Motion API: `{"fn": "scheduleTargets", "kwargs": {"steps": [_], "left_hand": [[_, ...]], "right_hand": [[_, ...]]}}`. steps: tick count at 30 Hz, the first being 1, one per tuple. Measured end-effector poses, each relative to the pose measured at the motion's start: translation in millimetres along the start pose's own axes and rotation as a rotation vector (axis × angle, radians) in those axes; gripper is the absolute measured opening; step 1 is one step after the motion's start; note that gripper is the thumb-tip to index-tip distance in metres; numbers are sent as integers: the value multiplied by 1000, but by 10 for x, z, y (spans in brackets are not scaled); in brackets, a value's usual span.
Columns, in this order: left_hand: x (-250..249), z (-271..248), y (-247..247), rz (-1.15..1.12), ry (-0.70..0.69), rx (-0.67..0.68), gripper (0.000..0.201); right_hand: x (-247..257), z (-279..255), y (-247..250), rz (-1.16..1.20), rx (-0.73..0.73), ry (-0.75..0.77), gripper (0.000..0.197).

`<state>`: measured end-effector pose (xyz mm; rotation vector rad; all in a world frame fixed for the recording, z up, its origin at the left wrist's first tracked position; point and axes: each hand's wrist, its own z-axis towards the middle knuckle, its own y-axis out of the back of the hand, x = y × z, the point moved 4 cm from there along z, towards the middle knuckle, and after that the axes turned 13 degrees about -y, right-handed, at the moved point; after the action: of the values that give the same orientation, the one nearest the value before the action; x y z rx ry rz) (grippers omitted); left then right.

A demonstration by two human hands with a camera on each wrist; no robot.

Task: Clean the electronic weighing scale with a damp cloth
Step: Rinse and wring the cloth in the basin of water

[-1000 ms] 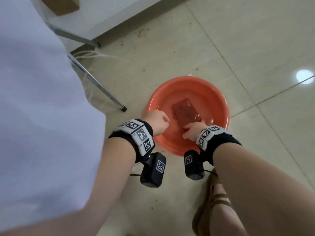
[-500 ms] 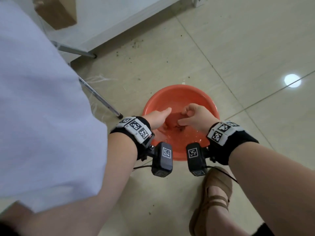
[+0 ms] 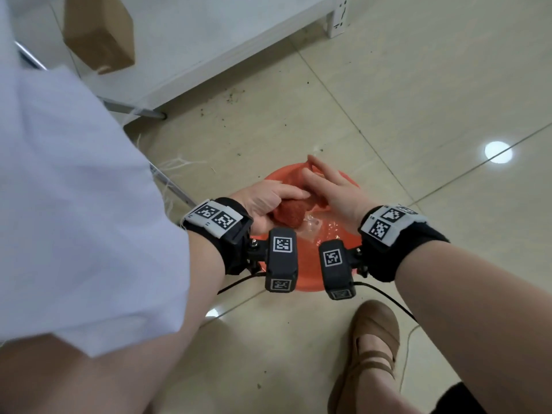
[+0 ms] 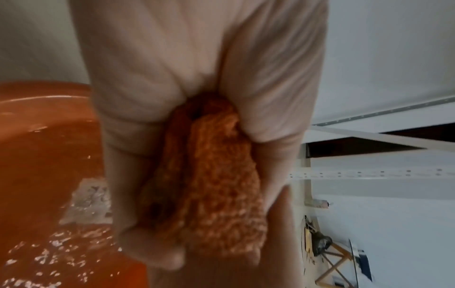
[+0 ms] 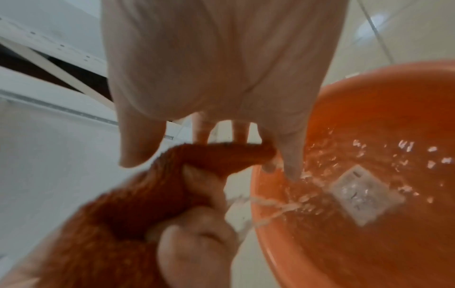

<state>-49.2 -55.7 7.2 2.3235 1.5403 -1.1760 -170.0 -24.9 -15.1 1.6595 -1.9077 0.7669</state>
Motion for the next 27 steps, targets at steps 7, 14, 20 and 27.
{"fn": "scheduleTargets", "kwargs": {"steps": [7, 14, 20, 27], "left_hand": [[-92, -5, -122, 313, -22, 128, 24], [-97, 165, -129, 913, -59, 61, 42], [-147, 247, -213, 1346, -208, 56, 14], [-119, 313, -235, 1566, -278, 13, 31]], "right_hand": [[225, 11, -68, -420, -178, 180, 28], [193, 57, -94, -604, -236, 161, 39], [239, 59, -107, -594, -255, 121, 42], [290, 80, -123, -609, -333, 99, 40]]}}
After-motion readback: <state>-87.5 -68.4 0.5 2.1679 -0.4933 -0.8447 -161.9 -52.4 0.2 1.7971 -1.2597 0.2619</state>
